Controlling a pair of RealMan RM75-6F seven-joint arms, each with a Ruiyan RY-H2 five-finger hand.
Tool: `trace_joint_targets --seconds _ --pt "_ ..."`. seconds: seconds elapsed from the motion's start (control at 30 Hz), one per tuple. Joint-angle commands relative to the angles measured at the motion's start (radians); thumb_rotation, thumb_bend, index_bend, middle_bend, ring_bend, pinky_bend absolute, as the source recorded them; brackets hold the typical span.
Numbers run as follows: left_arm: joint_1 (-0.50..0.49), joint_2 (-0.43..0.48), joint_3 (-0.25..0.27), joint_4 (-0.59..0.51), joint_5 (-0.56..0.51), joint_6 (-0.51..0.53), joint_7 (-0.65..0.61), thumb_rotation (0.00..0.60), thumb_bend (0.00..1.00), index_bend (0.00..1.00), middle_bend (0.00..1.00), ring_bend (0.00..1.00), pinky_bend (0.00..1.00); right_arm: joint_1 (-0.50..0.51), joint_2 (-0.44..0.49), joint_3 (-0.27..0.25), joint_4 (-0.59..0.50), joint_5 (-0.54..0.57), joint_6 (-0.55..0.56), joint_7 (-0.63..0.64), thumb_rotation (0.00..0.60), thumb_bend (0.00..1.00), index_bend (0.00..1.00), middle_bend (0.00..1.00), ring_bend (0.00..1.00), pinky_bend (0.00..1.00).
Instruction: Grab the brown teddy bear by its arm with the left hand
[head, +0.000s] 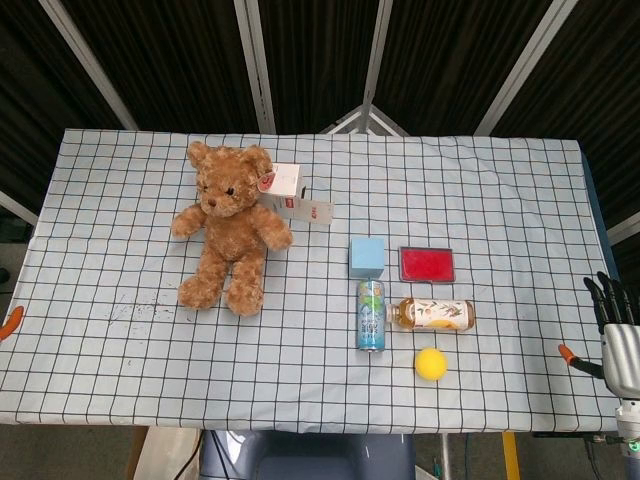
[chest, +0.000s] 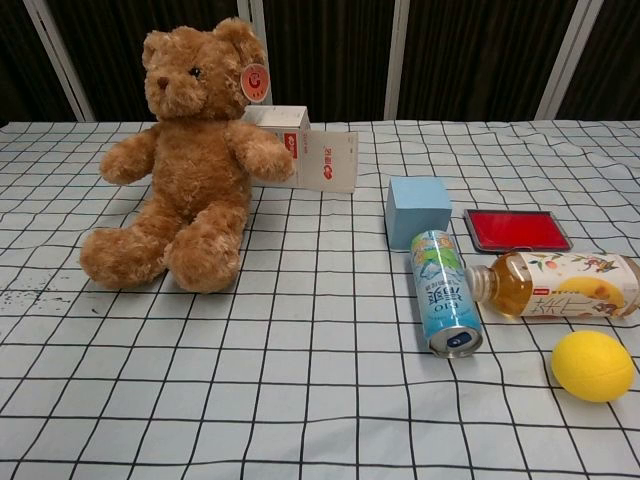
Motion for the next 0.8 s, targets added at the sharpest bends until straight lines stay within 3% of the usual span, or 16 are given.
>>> trace_joint_targets --seconds 0.03,0.43,0.8 --pt "0.000 0.000 0.000 0.000 0.000 -0.001 0.001 0.600 0.35 0.28 0.12 0.00 0.00 -0.002 0.002 -0.001 -0.003 0.001 0.000 0.000 0.600 0.13 0.05 0.02 0.00 0.00" --pt "-0.009 -0.002 0.011 -0.009 0.014 -0.013 0.012 0.600 0.35 0.27 0.14 0.00 0.00 -0.011 0.016 -0.003 -0.025 0.003 0.006 0.005 0.600 0.13 0.05 0.02 0.00 0.00" --pt "-0.063 -0.014 0.010 0.014 -0.037 -0.139 0.022 0.600 0.35 0.26 0.13 0.00 0.00 -0.019 0.025 -0.009 -0.035 0.010 -0.002 0.016 0.600 0.13 0.05 0.02 0.00 0.00"
